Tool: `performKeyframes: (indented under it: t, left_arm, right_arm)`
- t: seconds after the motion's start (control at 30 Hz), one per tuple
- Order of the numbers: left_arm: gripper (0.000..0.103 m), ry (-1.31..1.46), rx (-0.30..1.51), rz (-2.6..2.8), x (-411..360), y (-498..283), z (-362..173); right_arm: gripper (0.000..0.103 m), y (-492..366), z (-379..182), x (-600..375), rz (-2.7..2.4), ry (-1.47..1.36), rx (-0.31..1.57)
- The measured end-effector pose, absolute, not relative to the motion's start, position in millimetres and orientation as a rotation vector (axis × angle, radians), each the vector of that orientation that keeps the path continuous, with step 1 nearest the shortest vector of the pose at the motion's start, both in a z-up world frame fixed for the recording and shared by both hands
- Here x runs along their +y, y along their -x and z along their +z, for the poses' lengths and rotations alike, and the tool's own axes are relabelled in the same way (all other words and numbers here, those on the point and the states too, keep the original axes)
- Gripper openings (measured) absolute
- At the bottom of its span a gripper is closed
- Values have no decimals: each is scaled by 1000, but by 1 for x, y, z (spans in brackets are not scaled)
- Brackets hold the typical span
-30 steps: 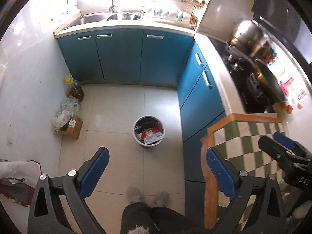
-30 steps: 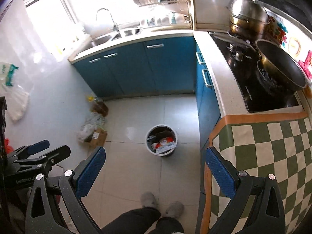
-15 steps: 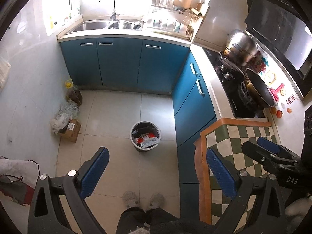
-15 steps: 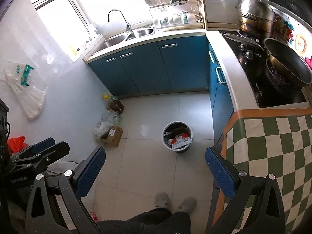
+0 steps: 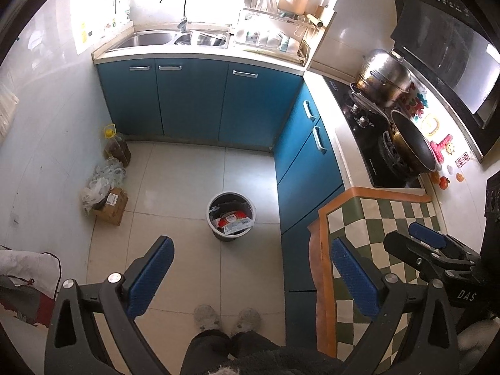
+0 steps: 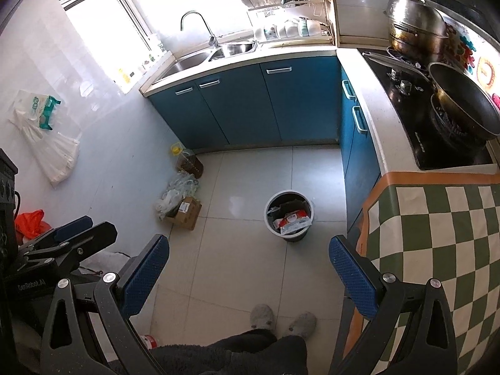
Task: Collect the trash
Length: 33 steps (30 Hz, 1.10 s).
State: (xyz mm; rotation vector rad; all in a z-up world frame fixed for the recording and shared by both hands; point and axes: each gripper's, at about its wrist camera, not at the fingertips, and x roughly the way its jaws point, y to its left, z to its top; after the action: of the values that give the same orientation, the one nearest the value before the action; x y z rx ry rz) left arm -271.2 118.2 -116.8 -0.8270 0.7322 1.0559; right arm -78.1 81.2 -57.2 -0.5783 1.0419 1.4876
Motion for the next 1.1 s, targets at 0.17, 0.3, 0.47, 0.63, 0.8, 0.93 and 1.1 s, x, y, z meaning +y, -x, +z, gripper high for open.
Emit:
performKeyframes:
  t: [0.17, 0.3, 0.47, 0.63, 0.8, 0.93, 1.1]
  left_arm:
    - [103, 837, 736, 1058, 111, 272, -118]
    - [103, 840, 735, 1057, 111, 273, -119]
    - [103, 843, 733, 1057, 107, 274, -120]
    - [103, 847, 732, 1050, 107, 275, -120]
    - [103, 856, 732, 1043, 106, 275, -121]
    - [103, 874, 725, 1037, 104, 275, -122]
    - [103, 894, 716, 1023, 103, 275, -122]
  right_arm:
    - [103, 77, -60, 80, 1491, 586, 1047]
    - [103, 76, -61, 80, 1490, 589, 1051]
    - [103, 75, -62, 78, 1495, 587, 1057]
    - [103, 74, -64, 74, 1501, 585, 1069]
    - [103, 73, -64, 73, 1504, 584, 1076]
    - [103, 72, -65, 70, 1503, 585, 1077]
    - [103, 70, -67, 70, 1499, 582, 1086]
